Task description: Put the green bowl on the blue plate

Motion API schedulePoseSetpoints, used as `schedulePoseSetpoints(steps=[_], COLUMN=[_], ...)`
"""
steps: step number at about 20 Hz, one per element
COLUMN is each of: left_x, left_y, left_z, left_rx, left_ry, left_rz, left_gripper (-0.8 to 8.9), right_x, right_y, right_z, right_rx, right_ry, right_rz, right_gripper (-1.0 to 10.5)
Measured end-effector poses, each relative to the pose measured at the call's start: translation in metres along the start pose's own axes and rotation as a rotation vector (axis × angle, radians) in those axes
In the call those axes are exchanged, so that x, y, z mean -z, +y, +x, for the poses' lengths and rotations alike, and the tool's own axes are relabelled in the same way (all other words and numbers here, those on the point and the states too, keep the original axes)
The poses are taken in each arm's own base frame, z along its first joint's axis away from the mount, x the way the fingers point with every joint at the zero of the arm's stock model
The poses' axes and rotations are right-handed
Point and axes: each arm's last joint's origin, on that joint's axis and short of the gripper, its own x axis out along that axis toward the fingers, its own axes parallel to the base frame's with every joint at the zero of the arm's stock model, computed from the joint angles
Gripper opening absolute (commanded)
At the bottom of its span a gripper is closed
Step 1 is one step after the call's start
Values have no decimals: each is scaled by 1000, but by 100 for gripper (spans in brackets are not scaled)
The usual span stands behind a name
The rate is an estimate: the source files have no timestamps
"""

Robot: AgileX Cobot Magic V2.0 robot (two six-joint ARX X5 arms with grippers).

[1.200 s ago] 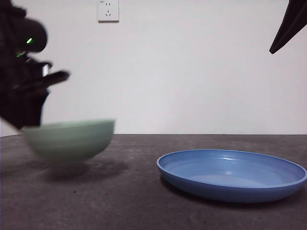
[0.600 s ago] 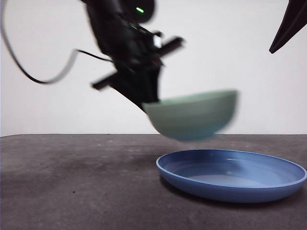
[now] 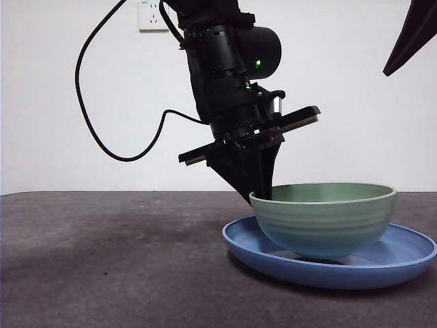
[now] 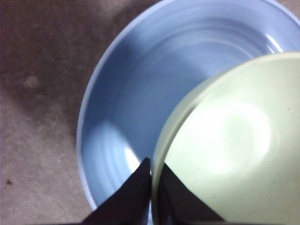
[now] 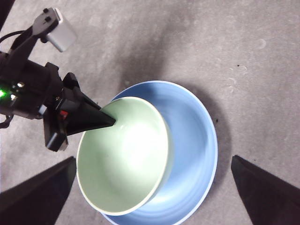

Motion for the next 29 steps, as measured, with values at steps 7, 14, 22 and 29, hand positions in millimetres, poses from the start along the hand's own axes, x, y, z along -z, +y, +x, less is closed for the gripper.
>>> schedulePoseSetpoints(steps=[7,14,22,29], left_x=[-2,-7,-15,29], left_y=[0,-5,-21,-32], left_z=[0,-11,-79,-195], left_rx=[5,9,-1,-118], left_ry=[-22,-35,13,-143], left_rz=[4,8,51,134], left_gripper=[38,424,545,606], right_x=[1,1,2,2], right_y=[0,0,0,0], right_z=[0,0,0,0], right_rx=[1,2,3,3], right_ry=[6,8,15,15], right_rz=[3,5,9,9], right_gripper=[601,601,601,601])
